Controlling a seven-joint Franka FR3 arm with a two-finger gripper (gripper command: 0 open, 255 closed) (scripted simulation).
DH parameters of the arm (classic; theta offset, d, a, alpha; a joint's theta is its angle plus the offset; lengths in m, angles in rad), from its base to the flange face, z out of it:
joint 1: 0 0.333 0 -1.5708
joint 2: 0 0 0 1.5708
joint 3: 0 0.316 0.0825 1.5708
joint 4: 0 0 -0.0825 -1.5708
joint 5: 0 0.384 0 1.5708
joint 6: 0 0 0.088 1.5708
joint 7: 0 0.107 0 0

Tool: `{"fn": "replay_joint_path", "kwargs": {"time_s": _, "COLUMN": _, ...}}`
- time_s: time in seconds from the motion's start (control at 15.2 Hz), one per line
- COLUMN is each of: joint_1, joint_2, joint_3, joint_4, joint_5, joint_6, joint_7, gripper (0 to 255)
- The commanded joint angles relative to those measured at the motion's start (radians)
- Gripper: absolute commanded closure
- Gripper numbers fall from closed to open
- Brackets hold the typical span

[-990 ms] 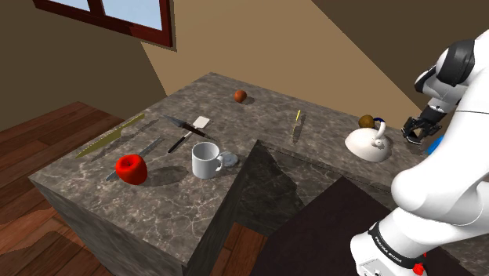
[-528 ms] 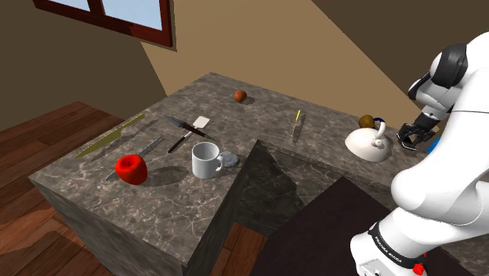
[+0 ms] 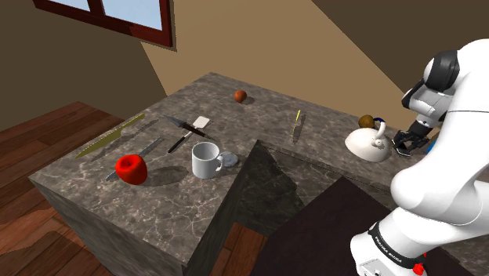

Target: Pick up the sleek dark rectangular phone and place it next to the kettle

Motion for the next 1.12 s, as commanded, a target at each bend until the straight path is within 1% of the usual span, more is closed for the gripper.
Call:
{"fn": "replay_joint_path", "kwargs": {"time_s": 0.0, "joint_1": -0.006, "joint_2": 0.019, "joint_3": 0.010, "joint_4": -0.001, "joint_5": 0.013, "joint_6": 0.019, "joint_7": -0.006, "gripper": 255}}
{"fn": "replay_joint_path", "kwargs": {"time_s": 0.2, "joint_1": -0.014, "joint_2": 0.041, "joint_3": 0.021, "joint_4": -0.001, "joint_5": 0.027, "joint_6": 0.040, "joint_7": -0.015, "gripper": 255}}
{"fn": "replay_joint_path", "kwargs": {"time_s": 0.66, "joint_1": -0.014, "joint_2": 0.041, "joint_3": 0.021, "joint_4": -0.001, "joint_5": 0.027, "joint_6": 0.040, "joint_7": -0.015, "gripper": 255}}
{"fn": "replay_joint_path", "kwargs": {"time_s": 0.73, "joint_1": -0.014, "joint_2": 0.041, "joint_3": 0.021, "joint_4": -0.001, "joint_5": 0.027, "joint_6": 0.040, "joint_7": -0.015, "gripper": 0}}
{"fn": "replay_joint_path", "kwargs": {"time_s": 1.06, "joint_1": -0.014, "joint_2": 0.041, "joint_3": 0.021, "joint_4": -0.001, "joint_5": 0.027, "joint_6": 0.040, "joint_7": -0.015, "gripper": 0}}
